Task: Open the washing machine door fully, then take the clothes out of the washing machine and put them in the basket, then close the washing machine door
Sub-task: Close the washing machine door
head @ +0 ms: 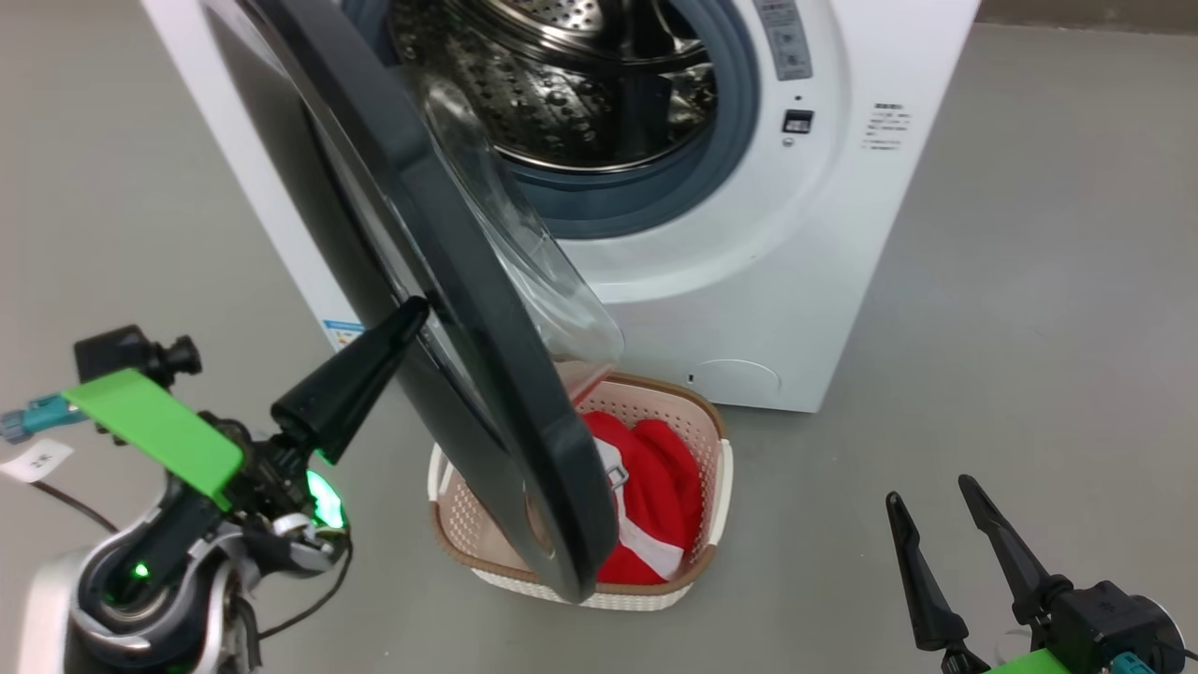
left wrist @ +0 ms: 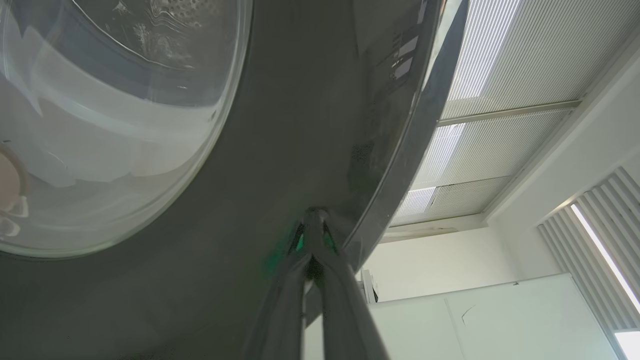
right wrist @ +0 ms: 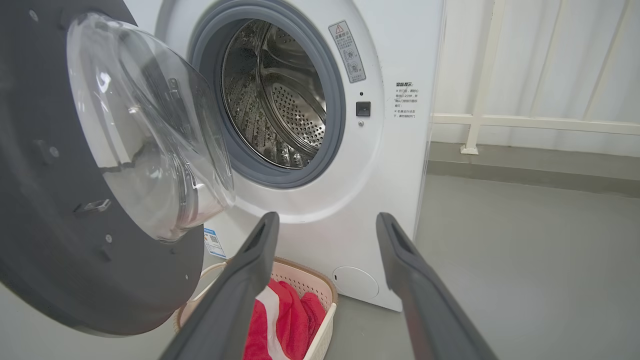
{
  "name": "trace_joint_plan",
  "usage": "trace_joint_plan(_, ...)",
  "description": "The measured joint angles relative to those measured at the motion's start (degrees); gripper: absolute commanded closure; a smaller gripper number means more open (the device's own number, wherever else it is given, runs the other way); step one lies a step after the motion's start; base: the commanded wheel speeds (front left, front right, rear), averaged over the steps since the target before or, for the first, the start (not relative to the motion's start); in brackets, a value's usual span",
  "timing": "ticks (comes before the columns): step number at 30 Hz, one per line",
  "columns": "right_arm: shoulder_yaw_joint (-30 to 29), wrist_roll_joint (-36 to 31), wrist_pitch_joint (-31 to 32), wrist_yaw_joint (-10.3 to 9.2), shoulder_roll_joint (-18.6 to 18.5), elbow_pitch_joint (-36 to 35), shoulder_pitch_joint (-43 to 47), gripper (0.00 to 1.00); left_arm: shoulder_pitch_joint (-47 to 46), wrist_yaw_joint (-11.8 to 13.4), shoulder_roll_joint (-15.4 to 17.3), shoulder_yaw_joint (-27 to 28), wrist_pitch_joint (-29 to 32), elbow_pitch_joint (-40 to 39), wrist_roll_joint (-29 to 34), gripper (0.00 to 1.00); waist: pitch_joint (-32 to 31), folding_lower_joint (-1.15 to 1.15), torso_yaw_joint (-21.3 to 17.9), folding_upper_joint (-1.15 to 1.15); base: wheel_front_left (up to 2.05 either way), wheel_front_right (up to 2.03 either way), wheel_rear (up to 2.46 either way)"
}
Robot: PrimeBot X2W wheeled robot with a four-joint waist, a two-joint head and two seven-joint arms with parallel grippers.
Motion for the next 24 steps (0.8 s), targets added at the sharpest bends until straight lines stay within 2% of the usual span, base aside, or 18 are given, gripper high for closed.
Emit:
trace_joint_plan(11,0.20,0.07,0.00,0.00,0.00,-0.30,-1.21,0.00,-0.32,-2.11,0.01,-4.36,-4.55,0.68,-2.66,1.00,1.66,0.00,-4.31,0.00,0.00,0.00,0.00)
trace_joint_plan(24,0.16,-0.48,-0.01,0.00,-0.01,-0.54,-2.19,0.00,-4.81,-6.97,-0.02,-4.95,-8.06,6.21,-4.33,1.00,4.00,0.00,-8.69,0.00,0.00,0.00,0.00)
